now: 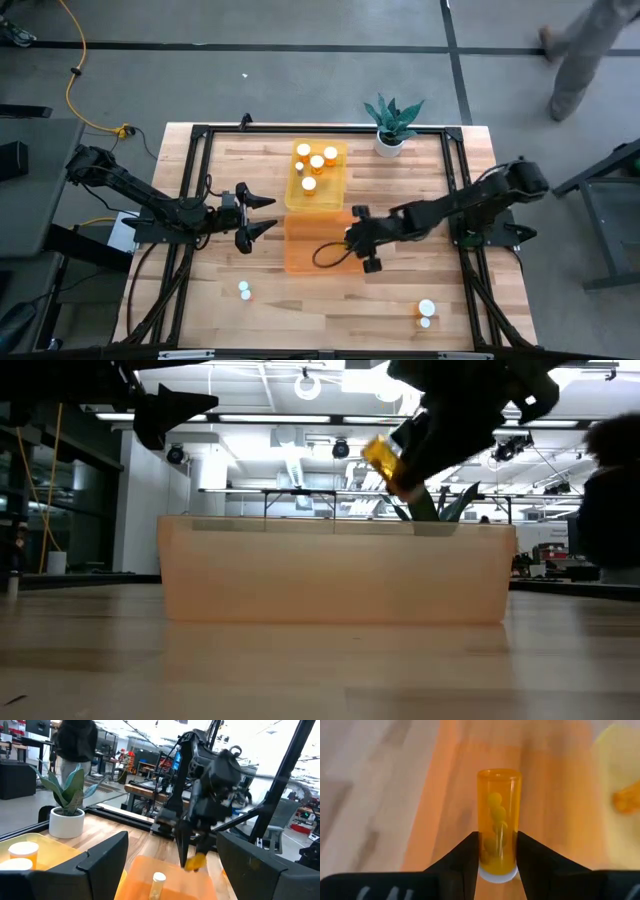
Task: Pick and place medicine bottles into bin by pill shape (circle, oval)
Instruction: Put the orange tablet bottle into the orange bin, then put the blue tablet bottle into the orange bin
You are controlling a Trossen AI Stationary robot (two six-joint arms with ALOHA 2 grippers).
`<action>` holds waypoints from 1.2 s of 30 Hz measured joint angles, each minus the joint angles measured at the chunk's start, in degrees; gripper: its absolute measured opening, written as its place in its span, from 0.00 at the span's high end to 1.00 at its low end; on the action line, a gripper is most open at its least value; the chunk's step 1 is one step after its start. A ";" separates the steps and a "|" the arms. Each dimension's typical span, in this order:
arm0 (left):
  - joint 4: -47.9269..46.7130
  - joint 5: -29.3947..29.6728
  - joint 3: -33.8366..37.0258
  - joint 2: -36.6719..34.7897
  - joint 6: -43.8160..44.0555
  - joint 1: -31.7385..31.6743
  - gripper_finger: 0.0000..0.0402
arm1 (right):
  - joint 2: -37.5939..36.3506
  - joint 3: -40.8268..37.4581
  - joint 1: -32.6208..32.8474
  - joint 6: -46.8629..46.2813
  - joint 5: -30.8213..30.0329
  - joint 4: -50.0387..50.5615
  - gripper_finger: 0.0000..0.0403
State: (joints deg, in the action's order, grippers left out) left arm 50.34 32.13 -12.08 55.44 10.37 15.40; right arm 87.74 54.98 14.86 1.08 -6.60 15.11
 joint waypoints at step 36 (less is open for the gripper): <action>0.02 0.54 0.00 0.00 -1.57 0.09 0.27 | -3.64 2.20 3.40 -3.86 -12.11 13.48 0.48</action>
State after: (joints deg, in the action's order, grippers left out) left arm 50.35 32.67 -12.08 55.44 8.80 15.49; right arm 84.09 57.18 18.26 -2.78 -18.71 28.59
